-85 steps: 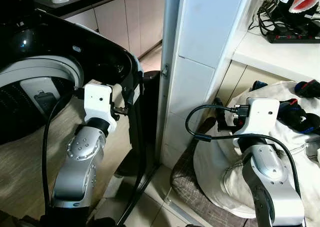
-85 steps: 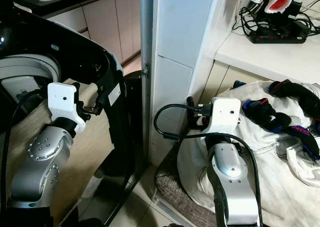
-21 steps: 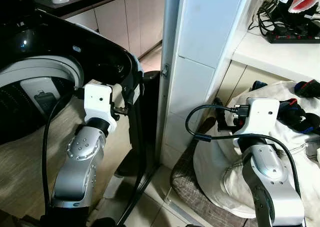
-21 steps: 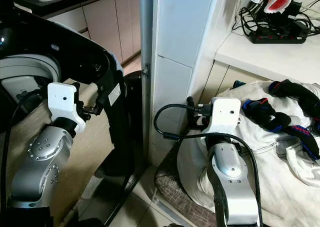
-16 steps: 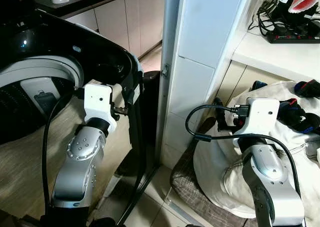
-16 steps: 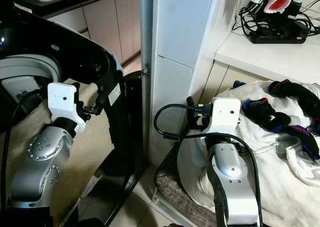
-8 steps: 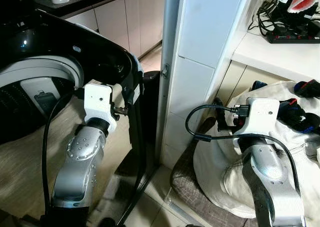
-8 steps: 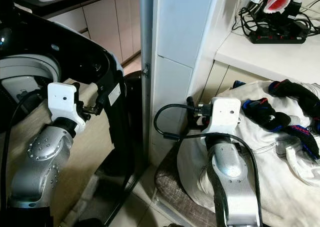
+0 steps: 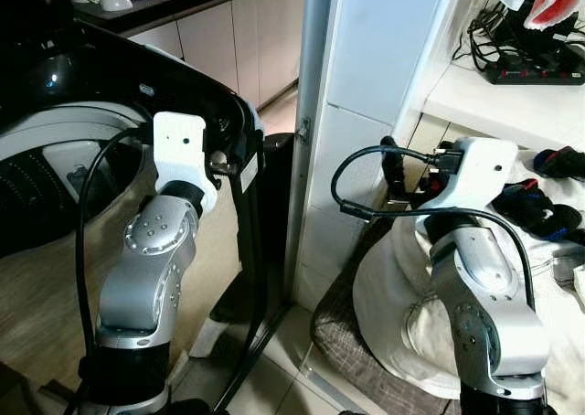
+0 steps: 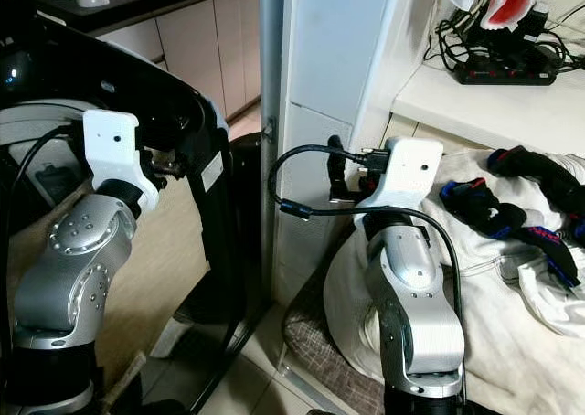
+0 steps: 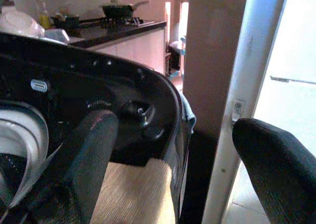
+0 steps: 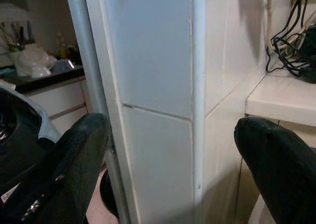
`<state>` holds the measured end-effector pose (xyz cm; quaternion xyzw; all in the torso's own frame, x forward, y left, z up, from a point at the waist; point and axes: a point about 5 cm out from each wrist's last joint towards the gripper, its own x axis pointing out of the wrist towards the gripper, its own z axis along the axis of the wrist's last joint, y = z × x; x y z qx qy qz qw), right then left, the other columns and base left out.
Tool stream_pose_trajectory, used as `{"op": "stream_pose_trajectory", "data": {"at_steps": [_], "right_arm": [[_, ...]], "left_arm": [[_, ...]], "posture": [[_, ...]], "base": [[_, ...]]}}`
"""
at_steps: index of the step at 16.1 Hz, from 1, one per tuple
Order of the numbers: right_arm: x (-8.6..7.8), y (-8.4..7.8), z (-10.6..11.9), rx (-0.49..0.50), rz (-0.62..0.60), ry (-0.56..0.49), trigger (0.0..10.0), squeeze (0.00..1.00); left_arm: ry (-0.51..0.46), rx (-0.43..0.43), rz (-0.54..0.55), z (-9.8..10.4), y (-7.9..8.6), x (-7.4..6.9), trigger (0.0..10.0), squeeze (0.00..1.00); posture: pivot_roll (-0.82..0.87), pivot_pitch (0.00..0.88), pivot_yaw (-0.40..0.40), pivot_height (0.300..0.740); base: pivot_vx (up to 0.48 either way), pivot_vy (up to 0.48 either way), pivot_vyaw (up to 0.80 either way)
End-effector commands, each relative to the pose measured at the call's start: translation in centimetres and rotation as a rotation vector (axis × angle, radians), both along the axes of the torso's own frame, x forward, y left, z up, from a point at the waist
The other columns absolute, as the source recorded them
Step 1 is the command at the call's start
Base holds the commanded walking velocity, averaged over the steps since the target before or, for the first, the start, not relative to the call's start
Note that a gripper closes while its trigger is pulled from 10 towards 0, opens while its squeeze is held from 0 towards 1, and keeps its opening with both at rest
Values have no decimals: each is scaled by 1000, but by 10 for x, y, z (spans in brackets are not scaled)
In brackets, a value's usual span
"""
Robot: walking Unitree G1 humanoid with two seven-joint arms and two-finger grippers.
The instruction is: Clothes washing
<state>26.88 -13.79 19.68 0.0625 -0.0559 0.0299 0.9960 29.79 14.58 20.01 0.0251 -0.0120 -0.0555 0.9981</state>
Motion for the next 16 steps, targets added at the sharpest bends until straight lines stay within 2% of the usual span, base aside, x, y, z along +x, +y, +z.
{"op": "stream_pose_trajectory", "data": {"at_steps": [1, 2, 3, 6, 8, 9, 10, 11, 12, 13, 14, 15, 16], "right_arm": [[0, -3, 0, -3, -12, 12, 10000, 0], [-2, -7, -3, -43, -25, 21, 10000, 384], [-3, -11, -4, -58, -42, 31, 10000, 1000], [-11, -27, -1, -66, -132, 23, 10000, 1000], [-16, -32, 1, -91, -179, 31, 10000, 1000], [-17, -33, 2, -102, -184, 29, 10000, 1000], [-19, -31, 4, -113, -173, 20, 10000, 0], [-22, -27, 5, -127, -152, 16, 10000, 0], [-26, -23, 4, -136, -136, 19, 10000, 0], [-33, -21, 0, -136, -123, 42, 10000, 0], [-34, -21, -1, -138, -125, 45, 10000, 0], [-36, -22, -1, -139, -133, 51, 10000, 0], [-36, -24, 0, -133, -146, 52, 10000, 0]], "left_arm": [[-25, -22, -35, 6, -3, -3, 10000, 0], [-29, -35, -103, 3, -8, -9, 10000, 718], [-37, -36, -152, 3, -14, -14, 10000, 1000], [-98, -51, -221, 10, -30, -23, 10000, 1000], [-108, 1, -225, 9, -33, -24, 10000, 1000], [-110, 7, -234, 8, -34, -25, 10000, 863], [-124, -8, -262, 8, -37, -27, 10000, 0], [-122, -49, -298, 7, -40, -30, 10000, 0], [-117, -48, -345, 7, -44, -33, 10000, 0], [-124, 55, -432, 6, -56, -39, 10000, 0], [-128, 71, -466, 4, -61, -42, 10000, 0], [-116, 47, -473, 0, -66, -44, 10000, 0], [-116, 42, -429, -3, -64, -41, 10000, 0]], "posture": [[-11, 0, -31, 740], [-14, 0, -33, 740], [-16, 0, -35, 740], [-30, 0, -40, 740], [-43, 10, -34, 740], [-43, 10, -34, 740], [-55, 18, -26, 740], [-57, 17, -24, 740], [-59, 21, -23, 740], [-60, 20, -22, 740], [-61, 19, -19, 740], [-71, 16, -9, 740], [-75, 15, -4, 740]], "base": [[0, 0, 0], [0, 0, 0], [0, 0, 0], [0, 0, 0], [0, 0, 0], [0, 0, 0], [0, 0, 0], [0, 0, 0], [0, 0, 0], [0, 0, 0], [0, 0, 0], [0, 0, 0], [0, 0, 0]]}}
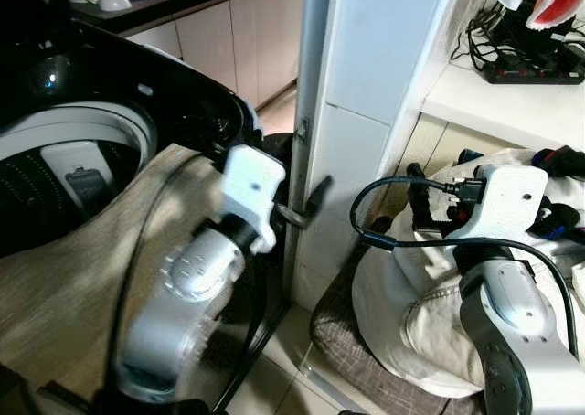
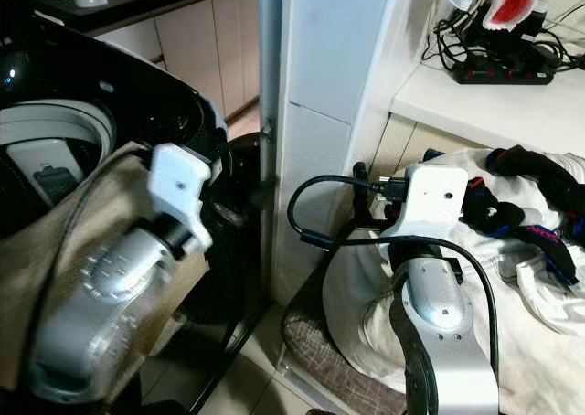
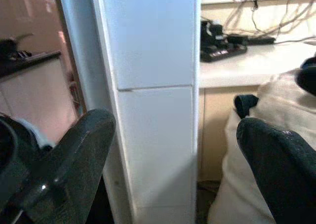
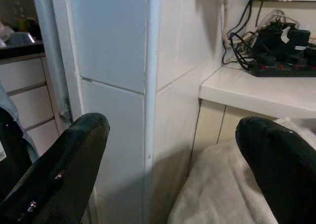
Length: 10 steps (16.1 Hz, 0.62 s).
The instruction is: Clothes washing
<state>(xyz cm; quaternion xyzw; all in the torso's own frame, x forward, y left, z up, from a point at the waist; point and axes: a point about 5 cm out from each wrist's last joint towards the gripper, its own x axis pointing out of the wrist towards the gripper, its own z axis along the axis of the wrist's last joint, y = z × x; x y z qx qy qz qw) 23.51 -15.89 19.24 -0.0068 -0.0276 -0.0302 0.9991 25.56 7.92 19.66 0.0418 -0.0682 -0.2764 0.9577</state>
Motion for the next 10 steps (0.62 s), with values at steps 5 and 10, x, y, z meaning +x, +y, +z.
{"op": "stream_pose_trajectory", "data": {"at_steps": [5, 10], "right_arm": [[6, -53, -3, 30, -266, 75, 10000, 1000], [-2, -79, 6, -8, -353, 115, 10000, 1000]], "left_arm": [[9, 27, 19, -3, 22, 14, 10000, 0], [9, 33, -83, 0, 27, 11, 10000, 0]], "posture": [[-89, 11, 10, 740], [-98, 6, 8, 740]], "base": [[0, 0, 0], [0, 0, 0]]}}
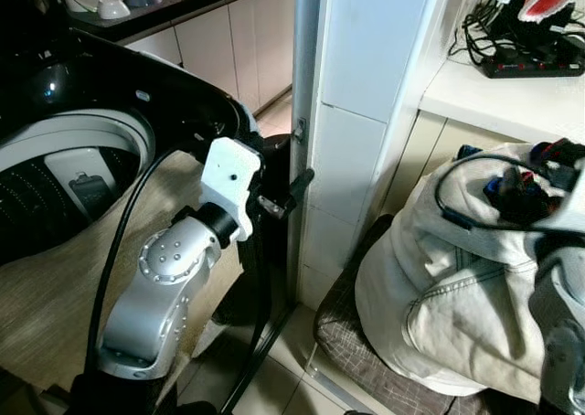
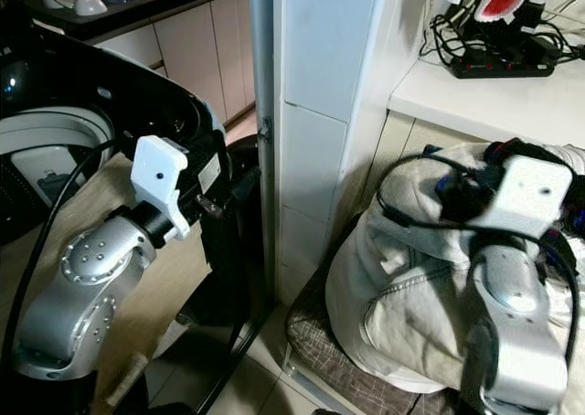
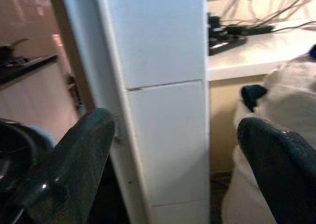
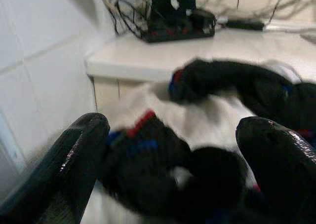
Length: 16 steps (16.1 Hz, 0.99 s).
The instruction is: Clothes washing
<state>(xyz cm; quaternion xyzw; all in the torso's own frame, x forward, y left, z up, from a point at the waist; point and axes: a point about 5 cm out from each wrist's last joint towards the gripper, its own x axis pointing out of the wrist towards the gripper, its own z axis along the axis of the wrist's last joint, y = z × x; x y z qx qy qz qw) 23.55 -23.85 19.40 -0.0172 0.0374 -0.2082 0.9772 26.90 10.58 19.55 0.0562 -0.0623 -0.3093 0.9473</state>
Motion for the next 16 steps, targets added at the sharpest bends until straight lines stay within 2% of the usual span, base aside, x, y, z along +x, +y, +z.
{"op": "stream_pose_trajectory", "data": {"at_steps": [1, 3, 5, 6, 7, 8, 9, 10, 12, 16], "right_arm": [[-4, 2, 6, -1, 17, 1, 10000, 1000], [-7, 4, 9, 6, 27, 27, 10000, 1000], [-12, 5, 10, -24, 0, 79, 10000, 1000], [-13, 4, 10, -24, -14, 88, 10000, 980], [-14, 2, 10, -25, -30, 84, 10000, 886], [-14, -8, 12, -34, -80, 66, 10000, 231], [-14, -12, 13, -33, -96, 59, 10000, 231], [-14, -16, 13, -32, -110, 56, 10000, 0], [-13, -24, 12, -2, -123, 72, 10000, 0], [-9, -25, -1, 125, -87, 96, 10000, 0]], "left_arm": [[13, -22, -80, 3, -2, -6, 10000, 0], [37, -70, -203, 7, -5, -15, 10000, 0], [47, -60, -279, 8, -3, -21, 10000, 0], [49, -49, -292, 8, -2, -21, 10000, 0], [51, -46, -294, 7, -2, -21, 10000, 0], [61, -59, -304, 7, -3, -22, 10000, 0], [64, -65, -308, 7, -4, -22, 10000, 0], [68, -70, -316, 8, -5, -22, 10000, 0], [76, -70, -347, 8, -7, -25, 10000, 0], [83, -64, -375, 8, -8, -27, 10000, 0]], "posture": [[-97, 4, 5, 740], [-98, 5, 4, 740], [-99, 7, 3, 740], [-100, 9, 3, 740], [-103, 14, 7, 740], [-103, 16, 8, 740], [-103, 16, 8, 740], [-104, 18, 9, 740], [-100, 19, 6, 740], [-96, 19, 1, 740]], "base": [[0, 0, 0], [0, 0, 0], [0, 0, 0], [0, 0, 0], [0, 0, 0], [0, 0, 0], [0, 0, 0], [0, 0, 0], [0, 0, 0], [0, 0, 0]]}}
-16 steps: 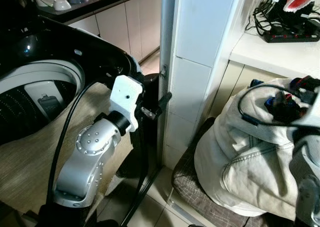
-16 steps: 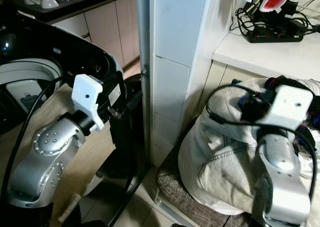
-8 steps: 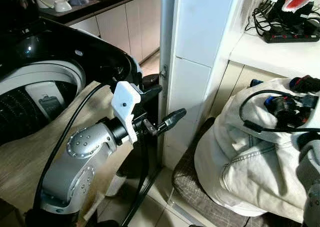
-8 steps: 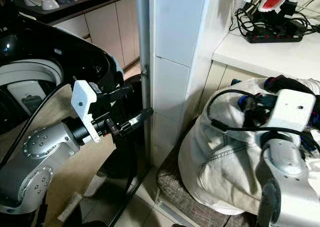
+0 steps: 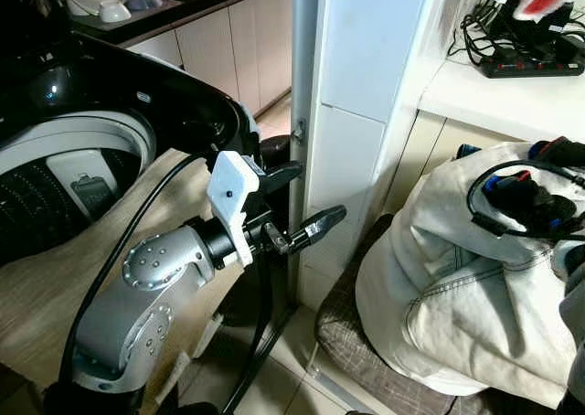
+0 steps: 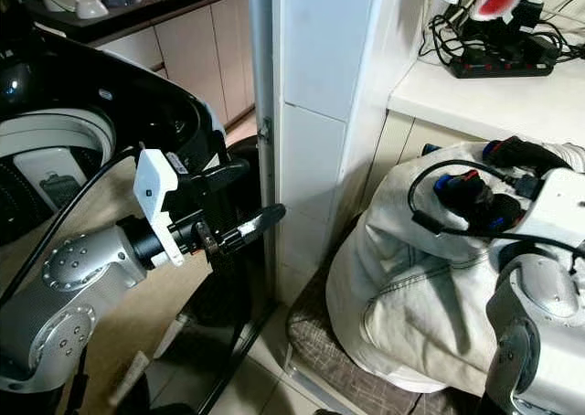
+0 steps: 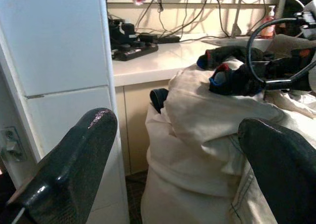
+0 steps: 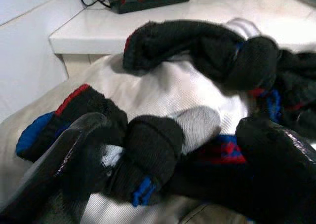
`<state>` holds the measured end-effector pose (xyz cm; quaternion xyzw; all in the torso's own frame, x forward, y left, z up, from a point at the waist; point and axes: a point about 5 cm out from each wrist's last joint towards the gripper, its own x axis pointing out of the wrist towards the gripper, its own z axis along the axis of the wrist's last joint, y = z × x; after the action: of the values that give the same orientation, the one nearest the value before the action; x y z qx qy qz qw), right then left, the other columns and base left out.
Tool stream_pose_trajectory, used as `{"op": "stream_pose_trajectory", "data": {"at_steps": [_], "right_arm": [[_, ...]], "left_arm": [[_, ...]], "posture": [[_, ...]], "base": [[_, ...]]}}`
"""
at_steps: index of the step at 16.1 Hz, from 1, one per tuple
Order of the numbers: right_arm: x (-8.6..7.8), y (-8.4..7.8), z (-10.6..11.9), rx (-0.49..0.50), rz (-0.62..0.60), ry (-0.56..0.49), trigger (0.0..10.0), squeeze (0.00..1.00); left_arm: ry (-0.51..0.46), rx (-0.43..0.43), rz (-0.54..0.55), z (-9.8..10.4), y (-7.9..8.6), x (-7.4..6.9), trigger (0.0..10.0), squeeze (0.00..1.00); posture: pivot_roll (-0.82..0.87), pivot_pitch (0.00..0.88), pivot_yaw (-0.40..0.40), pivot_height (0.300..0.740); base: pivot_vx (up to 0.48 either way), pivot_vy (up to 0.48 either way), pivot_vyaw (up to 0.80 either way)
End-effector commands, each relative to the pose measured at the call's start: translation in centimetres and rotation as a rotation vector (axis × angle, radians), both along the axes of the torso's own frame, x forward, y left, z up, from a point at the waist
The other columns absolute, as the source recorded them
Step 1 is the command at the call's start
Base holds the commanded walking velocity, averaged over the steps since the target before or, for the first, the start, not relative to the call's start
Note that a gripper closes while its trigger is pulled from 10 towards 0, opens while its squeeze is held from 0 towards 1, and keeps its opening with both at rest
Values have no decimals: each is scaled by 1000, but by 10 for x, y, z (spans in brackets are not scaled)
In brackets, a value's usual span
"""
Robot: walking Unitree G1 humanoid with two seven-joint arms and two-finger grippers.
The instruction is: Clothes washing
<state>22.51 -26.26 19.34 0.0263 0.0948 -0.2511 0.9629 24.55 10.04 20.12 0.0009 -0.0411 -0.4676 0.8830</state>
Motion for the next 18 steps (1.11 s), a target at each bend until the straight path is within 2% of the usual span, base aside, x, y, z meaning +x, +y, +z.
{"op": "stream_pose_trajectory", "data": {"at_steps": [1, 3, 4, 5, 6, 18], "right_arm": [[1, -1, -5, 32, 11, 28, 10000, 0], [1, -3, -10, 54, -1, 40, 10000, 0], [2, -4, -11, 80, -6, 31, 8902, 0], [2, -4, -12, 96, -8, 25, 8902, 0], [3, -4, -13, 139, -10, 6, 0, 0], [3, -5, -13, 195, -30, -31, 0, 0]], "left_arm": [[0, -2, -41, 3, -3, -5, 10000, 0], [0, -5, -52, 3, -4, -6, 10000, 0], [-3, -4, -53, 3, -5, -6, 10000, 0], [-3, -3, -53, 3, -5, -6, 10000, 0], [-5, 0, -53, 3, -4, -7, 10000, 0], [2, 5, -59, 3, -5, -8, 10000, 0]], "posture": [[-95, 17, -1, 740], [-92, 15, -2, 740], [-89, 14, -2, 740], [-88, 15, -1, 740], [-86, 15, -2, 740], [-86, 17, 4, 740]], "base": [[0, 0, 0], [0, 0, 0], [0, 0, 0], [0, 0, 0], [0, 0, 0], [0, 0, 0]]}}
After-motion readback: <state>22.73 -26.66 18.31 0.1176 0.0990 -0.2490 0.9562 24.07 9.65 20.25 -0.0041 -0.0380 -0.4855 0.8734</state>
